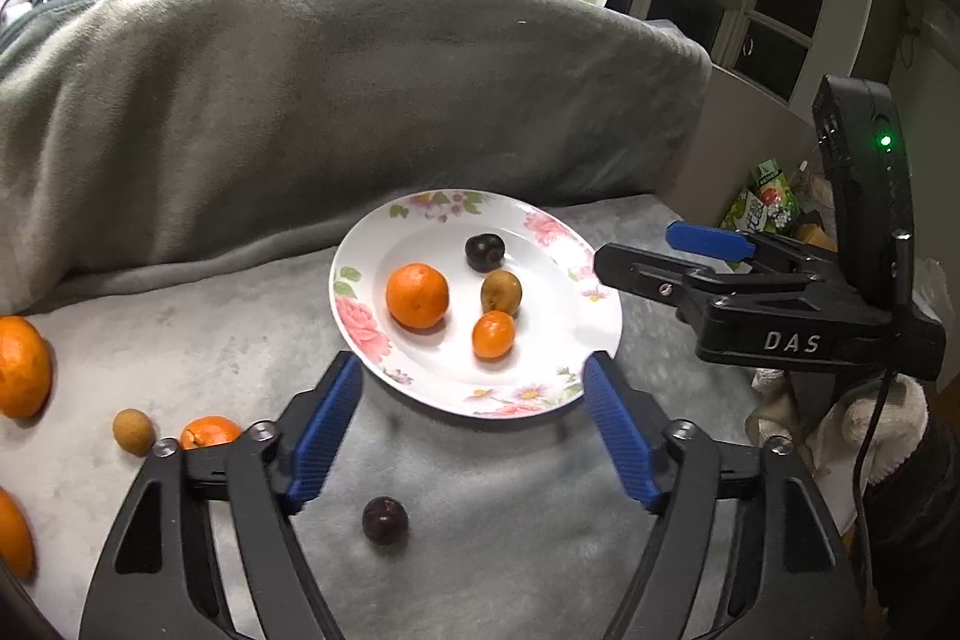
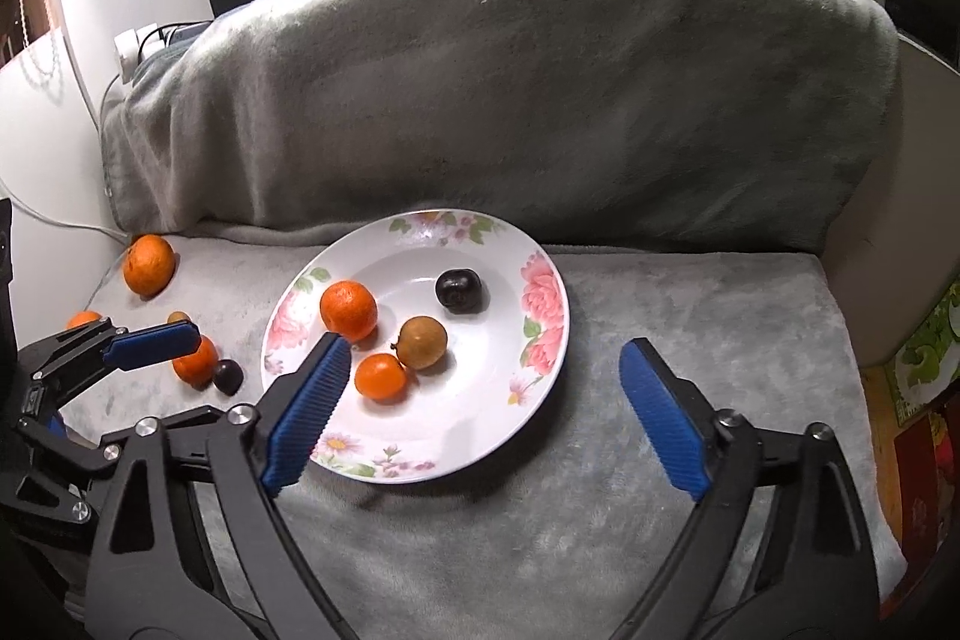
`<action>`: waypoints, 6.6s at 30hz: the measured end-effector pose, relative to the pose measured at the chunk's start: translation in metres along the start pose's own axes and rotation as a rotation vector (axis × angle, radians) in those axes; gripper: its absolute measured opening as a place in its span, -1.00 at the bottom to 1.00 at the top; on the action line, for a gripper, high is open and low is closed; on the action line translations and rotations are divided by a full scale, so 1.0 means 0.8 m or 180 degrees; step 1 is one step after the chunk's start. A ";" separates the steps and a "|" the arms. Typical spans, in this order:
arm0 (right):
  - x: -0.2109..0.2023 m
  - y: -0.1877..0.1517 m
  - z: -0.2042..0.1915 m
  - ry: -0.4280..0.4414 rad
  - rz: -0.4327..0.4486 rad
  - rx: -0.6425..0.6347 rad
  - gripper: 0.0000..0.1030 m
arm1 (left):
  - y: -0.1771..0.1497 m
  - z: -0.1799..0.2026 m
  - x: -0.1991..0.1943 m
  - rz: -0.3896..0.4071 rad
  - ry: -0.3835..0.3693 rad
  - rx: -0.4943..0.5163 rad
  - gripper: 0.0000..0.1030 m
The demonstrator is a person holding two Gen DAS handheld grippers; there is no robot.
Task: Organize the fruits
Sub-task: 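Withdraw both open tools from the plate toward the remaining fruit, then grasp another dark plum with the right tool while the left tool grasps a mandarin, then carry the held plum and mandarin toward the plate with both tools, then lower the plum and mandarin onto the plate and open both tools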
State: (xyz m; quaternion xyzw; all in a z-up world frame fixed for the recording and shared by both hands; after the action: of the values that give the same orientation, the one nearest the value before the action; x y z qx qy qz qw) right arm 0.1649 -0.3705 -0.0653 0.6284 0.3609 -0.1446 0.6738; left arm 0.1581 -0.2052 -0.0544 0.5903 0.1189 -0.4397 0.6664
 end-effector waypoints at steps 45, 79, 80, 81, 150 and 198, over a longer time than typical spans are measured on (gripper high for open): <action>-0.030 -0.013 -0.140 0.0681 0.0032 -0.0325 0.87 | -0.063 -0.204 -0.094 0.0197 0.0651 -0.0642 0.52; 0.042 -0.063 -0.198 0.0789 -0.0523 -0.0648 0.12 | -0.045 -0.149 -0.006 -0.0162 0.0228 -0.0517 -0.12; 0.044 -0.063 -0.199 0.0787 -0.0528 -0.0651 0.11 | -0.045 -0.149 -0.005 -0.0162 0.0241 -0.0511 -0.12; 0.046 -0.063 -0.199 0.0779 -0.0534 -0.0653 0.09 | -0.045 -0.149 -0.004 -0.0162 0.0252 -0.0503 -0.12; -0.029 -0.045 -0.093 0.0444 -0.0080 -0.0095 -0.54 | -0.024 -0.071 -0.020 0.0041 -0.0076 -0.0313 -0.26; 0.010 -0.019 -0.014 0.0192 -0.0060 0.0119 -0.53 | 0.003 -0.015 0.032 -0.0070 -0.0169 -0.0020 -0.25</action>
State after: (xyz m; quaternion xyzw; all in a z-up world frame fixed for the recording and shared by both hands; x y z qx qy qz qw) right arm 0.1574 -0.3602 -0.0815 0.6415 0.3842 -0.1387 0.6493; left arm 0.1793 -0.2064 -0.0730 0.5749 0.1091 -0.4622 0.6663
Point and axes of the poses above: each gripper's, at about its wrist camera, not at the fingertips, and x roughly the way its jaws point, z to its right, y to its top, the point moved 3 cm from there along x, roughly the way its jaws point, and after that the axes turned 8 degrees about -x, right-handed, at the moved point
